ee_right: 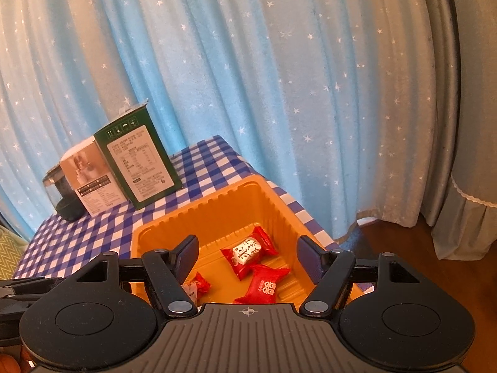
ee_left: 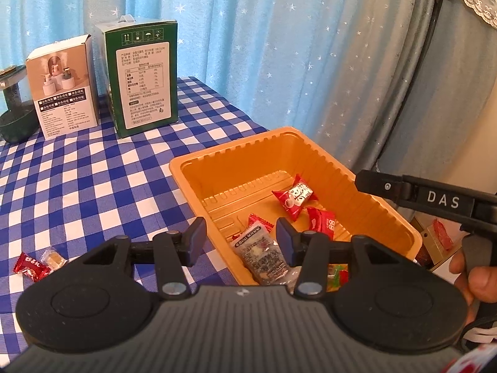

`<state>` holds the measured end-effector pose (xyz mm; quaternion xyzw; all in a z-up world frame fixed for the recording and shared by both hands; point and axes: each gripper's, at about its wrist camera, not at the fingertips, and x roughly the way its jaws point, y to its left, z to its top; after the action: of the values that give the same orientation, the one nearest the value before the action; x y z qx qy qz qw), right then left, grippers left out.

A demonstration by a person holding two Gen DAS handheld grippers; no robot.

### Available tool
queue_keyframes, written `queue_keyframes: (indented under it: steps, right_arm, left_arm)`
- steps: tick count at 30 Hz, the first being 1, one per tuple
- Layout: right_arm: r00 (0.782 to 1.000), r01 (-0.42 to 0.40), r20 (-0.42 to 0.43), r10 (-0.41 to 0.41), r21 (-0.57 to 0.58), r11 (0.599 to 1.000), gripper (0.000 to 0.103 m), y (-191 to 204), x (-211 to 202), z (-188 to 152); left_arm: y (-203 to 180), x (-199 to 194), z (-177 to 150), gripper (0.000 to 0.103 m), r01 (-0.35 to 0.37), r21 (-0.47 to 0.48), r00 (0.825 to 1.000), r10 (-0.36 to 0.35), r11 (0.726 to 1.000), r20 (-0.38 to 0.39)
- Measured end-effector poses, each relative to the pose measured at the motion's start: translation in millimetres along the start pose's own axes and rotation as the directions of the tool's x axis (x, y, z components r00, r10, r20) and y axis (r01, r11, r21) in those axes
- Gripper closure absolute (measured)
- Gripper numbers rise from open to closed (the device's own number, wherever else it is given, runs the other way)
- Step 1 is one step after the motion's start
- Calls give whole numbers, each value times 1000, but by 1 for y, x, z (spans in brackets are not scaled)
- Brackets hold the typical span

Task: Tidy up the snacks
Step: 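Open both tools to drop the red pastries into the orange tray, then move both tools away from the tray toward the two small candies on the table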

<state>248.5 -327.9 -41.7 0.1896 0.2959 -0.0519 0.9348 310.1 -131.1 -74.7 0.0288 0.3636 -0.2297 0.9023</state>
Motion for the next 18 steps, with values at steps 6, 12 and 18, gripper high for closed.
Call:
queue_keyframes:
  steps: [6, 12, 18]
  right_arm:
    - [1000, -5, -3, 5, -9, 1000, 33, 5, 0, -1]
    - [1000, -8, -3, 8, -46, 999, 33, 17, 1, -3]
    - [1000, -13, 7, 13, -54, 998, 33, 26, -1, -4]
  left_arm:
    - [6, -4, -1, 54, -14, -5, 1000, 14, 1000, 2]
    - [16, -13, -3, 45, -28, -14, 1000, 28, 999, 11]
    - [30, -25, -8, 35, -48, -30, 999, 48, 998, 21]
